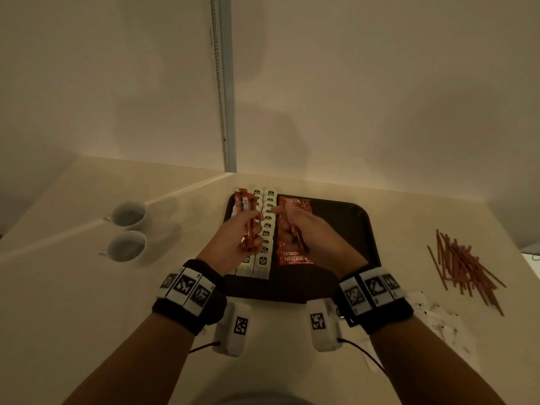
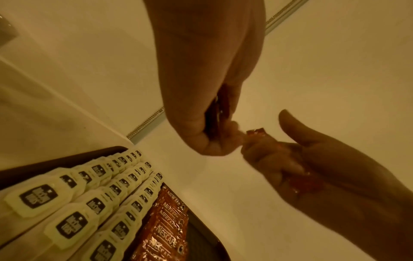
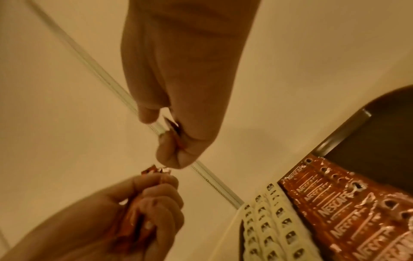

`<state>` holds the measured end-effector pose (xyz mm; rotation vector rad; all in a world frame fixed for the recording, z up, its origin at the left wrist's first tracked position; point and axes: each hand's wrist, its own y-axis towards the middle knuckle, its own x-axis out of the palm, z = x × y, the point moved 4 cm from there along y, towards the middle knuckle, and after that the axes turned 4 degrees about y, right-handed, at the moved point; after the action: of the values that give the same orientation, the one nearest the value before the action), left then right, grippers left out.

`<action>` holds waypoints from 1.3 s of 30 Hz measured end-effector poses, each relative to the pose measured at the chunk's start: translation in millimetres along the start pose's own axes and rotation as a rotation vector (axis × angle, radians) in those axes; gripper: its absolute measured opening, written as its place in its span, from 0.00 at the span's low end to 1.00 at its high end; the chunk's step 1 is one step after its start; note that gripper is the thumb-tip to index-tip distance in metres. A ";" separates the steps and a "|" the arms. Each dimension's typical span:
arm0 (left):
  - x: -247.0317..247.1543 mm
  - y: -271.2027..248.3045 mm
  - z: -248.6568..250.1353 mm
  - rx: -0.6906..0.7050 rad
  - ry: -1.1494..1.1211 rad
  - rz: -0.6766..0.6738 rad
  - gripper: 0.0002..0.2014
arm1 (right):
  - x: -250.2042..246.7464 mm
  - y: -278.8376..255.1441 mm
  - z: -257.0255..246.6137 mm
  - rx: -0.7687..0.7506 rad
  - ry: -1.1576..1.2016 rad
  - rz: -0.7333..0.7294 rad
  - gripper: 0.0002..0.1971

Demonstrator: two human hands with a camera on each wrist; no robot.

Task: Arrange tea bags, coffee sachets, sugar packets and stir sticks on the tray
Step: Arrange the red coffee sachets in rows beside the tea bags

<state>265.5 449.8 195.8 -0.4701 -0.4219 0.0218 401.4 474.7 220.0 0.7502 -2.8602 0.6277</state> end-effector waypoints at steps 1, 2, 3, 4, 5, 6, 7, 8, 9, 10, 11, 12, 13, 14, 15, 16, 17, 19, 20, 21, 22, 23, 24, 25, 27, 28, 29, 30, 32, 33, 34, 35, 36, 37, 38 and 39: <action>0.5 -0.6 0.0 0.006 -0.004 0.006 0.06 | 1.2 1.4 -4.8 -0.025 0.097 0.003 0.16; 1.5 -1.0 -0.2 0.024 0.008 0.001 0.05 | 2.3 2.2 -9.0 -0.059 0.154 0.017 0.17; 3.4 -1.4 0.2 0.049 0.026 -0.012 0.05 | 3.1 2.6 -12.5 -0.089 0.183 0.038 0.17; 5.5 -1.8 1.1 0.079 0.049 -0.025 0.05 | 3.8 2.2 -16.2 -0.114 0.199 0.058 0.18; 7.1 -1.8 2.0 0.106 0.074 -0.028 0.06 | 3.6 2.3 -18.7 -0.138 0.209 0.080 0.19; 8.1 -1.7 2.7 0.123 0.095 -0.020 0.07 | 3.1 2.5 -20.9 -0.165 0.201 0.090 0.18; 9.1 -1.8 3.4 0.134 0.115 -0.009 0.07 | 2.0 2.7 -23.0 -0.195 0.177 0.108 0.18; 9.7 -1.7 3.8 0.144 0.137 -0.002 0.06 | 1.8 2.9 -25.1 -0.226 0.165 0.113 0.16; 11.1 -2.0 4.4 0.154 0.165 -0.003 0.05 | 1.8 3.7 -26.1 -0.242 0.199 0.118 0.15; 12.5 -2.1 4.7 0.163 0.195 -0.005 0.04 | 1.5 4.7 -25.8 -0.247 0.237 0.129 0.12; 13.9 -2.4 5.0 0.172 0.227 -0.001 0.04 | 0.3 5.2 -25.4 -0.264 0.237 0.143 0.10; 15.3 -2.7 5.4 0.184 0.259 0.014 0.06 | -2.4 5.3 -24.6 -0.278 0.201 0.184 0.08; 15.8 -2.3 5.9 0.201 0.285 0.039 0.08 | -5.4 5.1 -23.8 -0.293 0.166 0.215 0.06; 16.1 -1.7 7.2 0.224 0.300 0.069 0.10 | -8.5 4.2 -23.1 -0.310 0.148 0.238 0.05; 15.8 -1.3 9.2 0.250 0.307 0.098 0.10 | -11.7 3.9 -22.1 -0.322 0.141 0.259 0.05; 15.3 -1.3 11.5 0.272 0.313 0.120 0.10 | -14.7 3.7 -21.5 -0.332 0.132 0.276 0.06; 14.7 -0.7 12.8 0.282 0.319 0.132 0.09 | -17.4 3.6 -20.5 -0.338 0.123 0.280 0.07; 14.0 1.9 12.5 0.268 0.346 0.142 0.10 | -20.1 3.6 -18.5 -0.338 0.110 0.269 0.07; 14.0 3.0 11.3 0.254 0.371 0.148 0.11 | -20.9 3.6 -17.4 -0.328 0.128 0.272 0.07; 14.1 3.7 9.7 0.243 0.388 0.153 0.11 | -22.6 3.6 -16.3 -0.316 0.172 0.282 0.07; 14.6 3.9 8.4 0.234 0.383 0.153 0.10 | -25.6 3.4 -15.1 -0.297 0.219 0.290 0.09; 14.7 4.6 7.6 0.228 0.350 0.153 0.08 | -28.6 3.3 -13.7 -0.273 0.246 0.284 0.12; 15.0 4.7 7.6 0.222 0.308 0.155 0.07 | -30.7 2.2 -13.1 -0.240 0.218 0.265 0.14; 14.6 5.2 7.6 0.220 0.279 0.157 0.07 | -32.2 1.1 -12.8 -0.202 0.113 0.236 0.17; 13.5 8.7 5.0 0.207 0.278 0.147 0.07 | -31.1 -0.7 -13.8 -0.138 -0.256 0.146 0.20; 13.2 10.5 2.5 0.195 0.296 0.134 0.06 | -28.4 -0.7 -14.5 -0.127 -0.427 0.099 0.20; 12.7 12.4 -0.6 0.186 0.314 0.121 0.05 | -25.9 0.3 -14.6 -0.134 -0.533 0.068 0.18; 12.6 13.3 -2.9 0.179 0.322 0.115 0.05 | -24.3 1.0 -15.5 -0.152 -0.568 0.064 0.17; 10.3 15.5 -5.5 0.166 0.273 0.137 0.05 | -28.3 1.8 -19.9 -0.212 -0.581 0.144 0.14; 8.4 16.7 -6.2 0.164 0.223 0.153 0.05 | -31.8 0.8 -23.9 -0.258 -0.598 0.215 0.12; 7.4 17.0 -6.2 0.166 0.170 0.160 0.04 | -35.2 -0.7 -28.0 -0.305 -0.595 0.276 0.11; 6.7 17.2 -6.2 0.168 0.128 0.158 0.03 | -37.3 -1.9 -31.5 -0.345 -0.559 0.312 0.09; 7.6 16.7 -5.9 0.172 0.098 0.142 0.03 | -37.1 -3.0 -34.7 -0.374 -0.521 0.323 0.08; 8.8 16.5 -5.9 0.179 0.073 0.117 0.04 | -35.2 -3.6 -37.1 -0.402 -0.512 0.329 0.08; 10.7 15.6 -5.8 0.190 0.050 0.087 0.04 | -32.7 -4.8 -39.6 -0.429 -0.532 0.337 0.08; 12.4 15.1 -5.7 0.201 0.031 0.061 0.05 | -30.2 -5.6 -41.7 -0.456 -0.563 0.347 0.07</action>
<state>280.3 462.2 189.4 -0.2844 -0.3706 0.1148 430.9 501.2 253.4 0.4005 -3.4786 -0.2732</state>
